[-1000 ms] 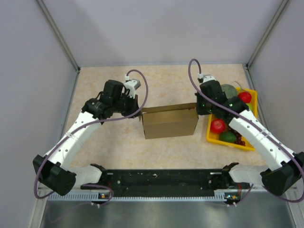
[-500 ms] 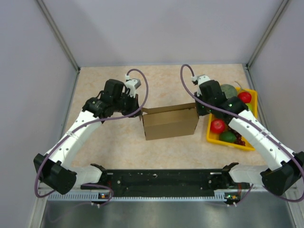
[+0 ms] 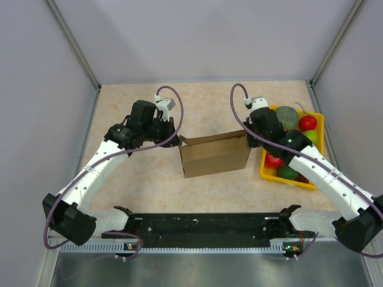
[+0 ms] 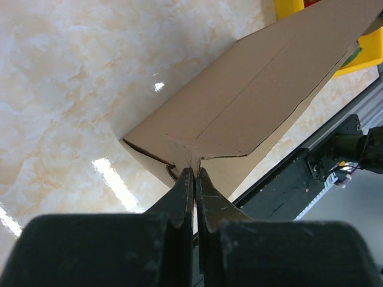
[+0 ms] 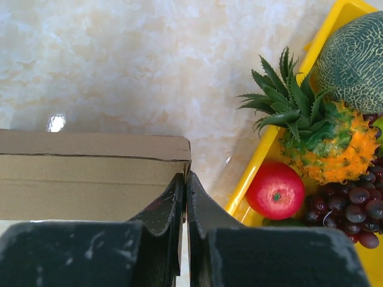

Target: Fold the paper box

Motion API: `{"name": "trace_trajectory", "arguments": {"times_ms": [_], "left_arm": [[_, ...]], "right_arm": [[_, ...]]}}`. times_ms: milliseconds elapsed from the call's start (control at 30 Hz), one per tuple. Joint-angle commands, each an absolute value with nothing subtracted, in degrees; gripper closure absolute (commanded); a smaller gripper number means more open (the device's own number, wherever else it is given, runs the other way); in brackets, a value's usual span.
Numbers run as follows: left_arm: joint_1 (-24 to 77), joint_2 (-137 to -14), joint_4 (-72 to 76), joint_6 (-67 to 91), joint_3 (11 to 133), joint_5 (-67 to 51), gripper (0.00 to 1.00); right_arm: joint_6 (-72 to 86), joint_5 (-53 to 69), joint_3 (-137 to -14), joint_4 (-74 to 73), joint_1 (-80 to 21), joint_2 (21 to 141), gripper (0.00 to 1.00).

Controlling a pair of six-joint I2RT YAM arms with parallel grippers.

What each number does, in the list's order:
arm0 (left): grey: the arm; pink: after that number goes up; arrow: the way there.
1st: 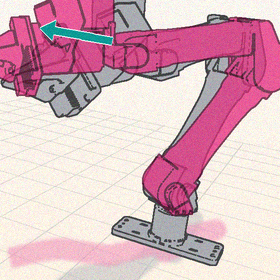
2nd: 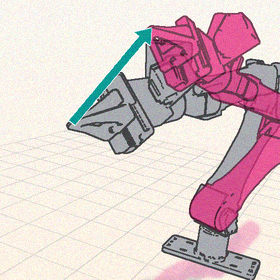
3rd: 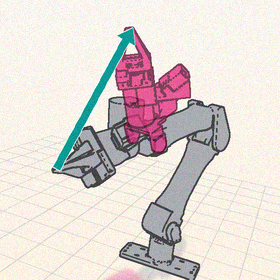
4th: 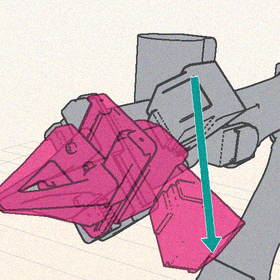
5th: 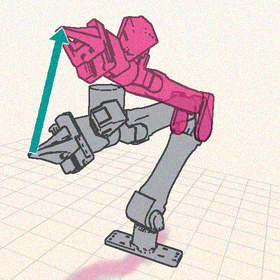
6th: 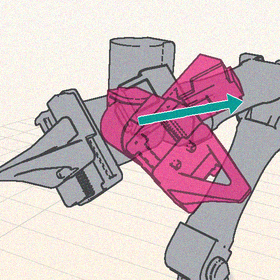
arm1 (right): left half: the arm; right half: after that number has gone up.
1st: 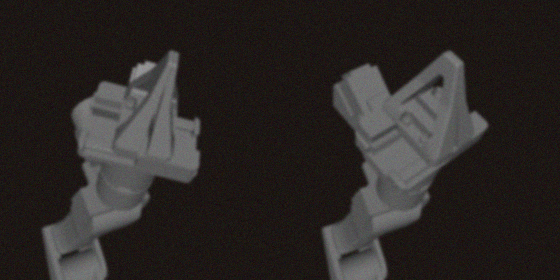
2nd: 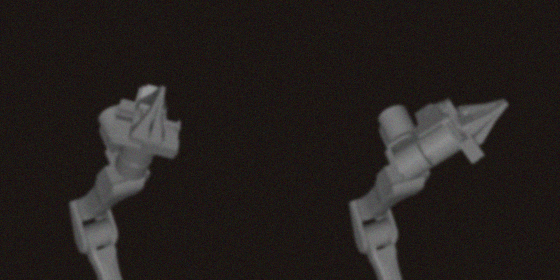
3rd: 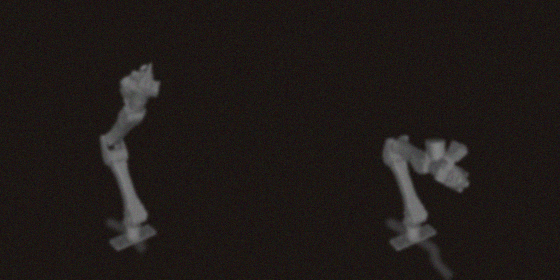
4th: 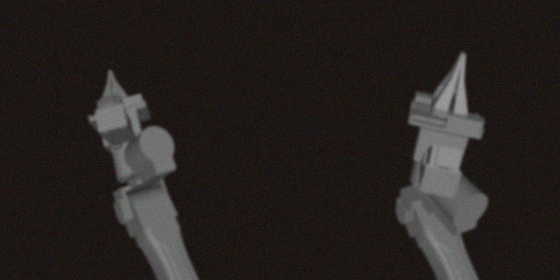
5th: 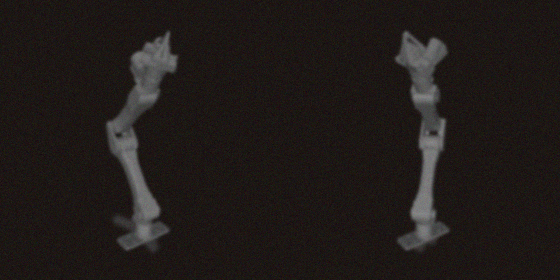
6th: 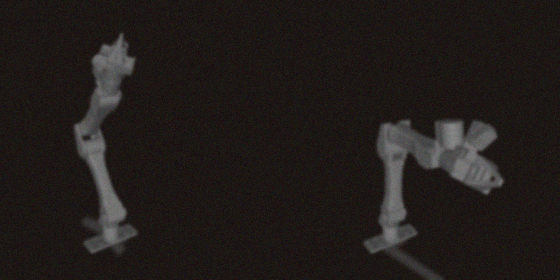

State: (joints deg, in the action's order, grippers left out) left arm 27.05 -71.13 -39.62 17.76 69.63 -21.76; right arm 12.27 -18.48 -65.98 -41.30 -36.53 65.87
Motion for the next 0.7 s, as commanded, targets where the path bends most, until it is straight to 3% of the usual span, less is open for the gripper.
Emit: {"name": "trace_trajectory", "arguments": {"times_ms": [0,667], "left_arm": [[28.65,-71.28,-33.05,23.37,68.91,-29.44,1.00],[29.71,-67.94,-38.05,22.05,65.74,-18.65,1.00]], "right_arm": [[15.47,-12.04,-64.34,-39.02,-39.46,67.15,1.00],[16.08,-13.98,-65.65,-39.20,-40.08,68.11,0.98]]}}
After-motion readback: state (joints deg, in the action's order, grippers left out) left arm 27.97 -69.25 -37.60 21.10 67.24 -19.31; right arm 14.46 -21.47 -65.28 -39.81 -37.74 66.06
